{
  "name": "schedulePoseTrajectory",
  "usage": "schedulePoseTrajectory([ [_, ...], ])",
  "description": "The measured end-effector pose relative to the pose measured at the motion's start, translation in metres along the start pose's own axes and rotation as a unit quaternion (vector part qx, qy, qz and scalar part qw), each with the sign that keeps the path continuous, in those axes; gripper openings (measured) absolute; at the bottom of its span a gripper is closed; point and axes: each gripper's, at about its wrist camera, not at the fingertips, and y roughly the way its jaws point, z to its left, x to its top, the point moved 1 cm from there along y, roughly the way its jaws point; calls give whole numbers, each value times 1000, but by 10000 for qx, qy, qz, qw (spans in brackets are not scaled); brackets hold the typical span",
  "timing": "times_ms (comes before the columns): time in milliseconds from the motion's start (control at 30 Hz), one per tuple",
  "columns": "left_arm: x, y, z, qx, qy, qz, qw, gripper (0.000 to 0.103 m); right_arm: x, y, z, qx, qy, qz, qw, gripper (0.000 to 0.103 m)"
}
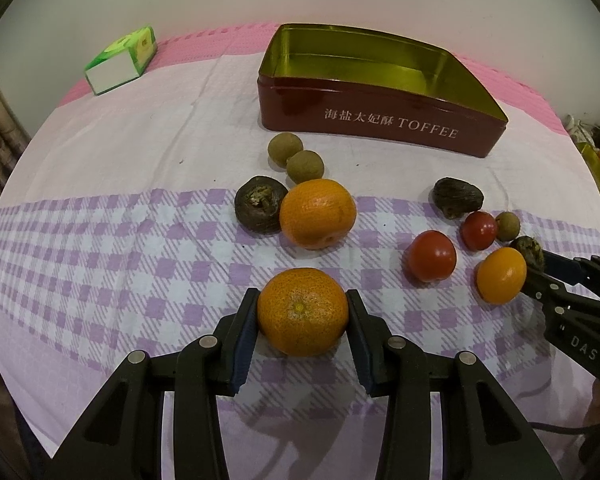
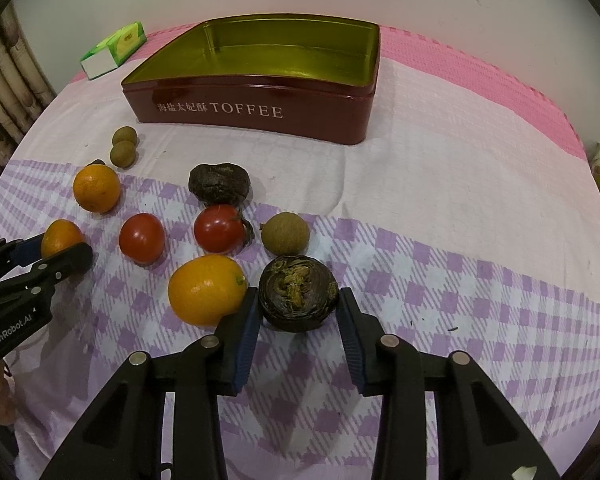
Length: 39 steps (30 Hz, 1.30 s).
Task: Organize fruits
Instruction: 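Lift and carry the orange and plum over the TOFFEE tin with both tools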
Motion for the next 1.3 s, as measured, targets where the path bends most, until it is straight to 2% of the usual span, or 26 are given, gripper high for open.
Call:
schedulePoseTrajectory([
  [400, 5, -11, -4, -61, 100, -128, 9998, 43, -3, -20, -11, -21, 54, -96, 9999, 35],
  [733, 20, -31, -7, -198, 227, -351, 9989, 43, 8, -44, -23, -11, 20, -315, 9995, 35],
  [867, 38, -39, -3, -271, 217, -541, 9979, 43, 18, -55, -29, -41, -6, -458, 9989, 35],
  [1000, 57, -42, 0, -173, 259, -705, 9970, 43, 31, -62, -34, -91, -29, -575, 9983, 35],
  [1300, 118, -30, 0, -204, 397, -1085, 9931, 43, 84, -63, -39, -102, -35, -805, 9967, 35],
])
